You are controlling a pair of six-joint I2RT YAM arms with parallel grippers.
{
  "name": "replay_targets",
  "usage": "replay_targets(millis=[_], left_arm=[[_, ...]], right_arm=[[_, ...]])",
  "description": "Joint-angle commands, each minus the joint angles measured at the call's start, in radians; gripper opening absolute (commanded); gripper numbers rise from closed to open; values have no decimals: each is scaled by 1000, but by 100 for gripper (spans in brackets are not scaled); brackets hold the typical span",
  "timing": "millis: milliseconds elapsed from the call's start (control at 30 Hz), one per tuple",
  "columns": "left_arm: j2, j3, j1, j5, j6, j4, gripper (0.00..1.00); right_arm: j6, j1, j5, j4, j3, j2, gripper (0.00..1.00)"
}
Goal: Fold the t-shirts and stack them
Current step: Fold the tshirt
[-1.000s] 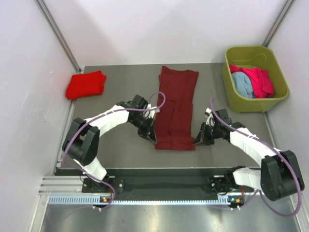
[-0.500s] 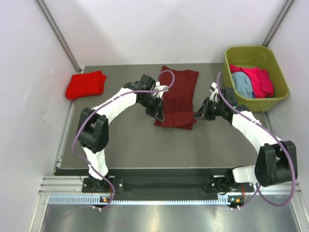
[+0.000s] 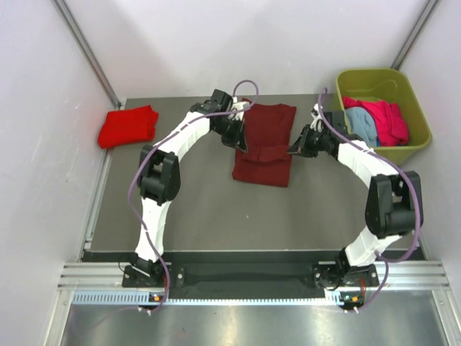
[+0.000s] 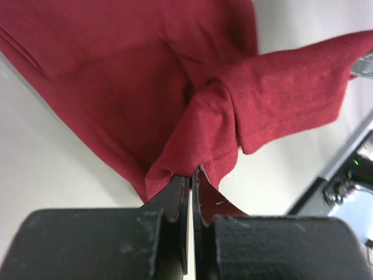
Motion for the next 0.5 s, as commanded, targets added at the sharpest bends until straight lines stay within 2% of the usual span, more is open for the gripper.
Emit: replay_targets(millis=[0, 200, 467], left_arm=[[65, 100, 11, -8, -4, 30, 0], [157, 197, 27, -30, -19, 63, 0], [194, 225, 40, -82, -39, 103, 0]], right_arm=[[-18, -19, 1, 81, 92, 68, 0], [-26, -22, 0, 88, 212, 197, 0], [-24, -20, 1, 96, 309, 308, 0]])
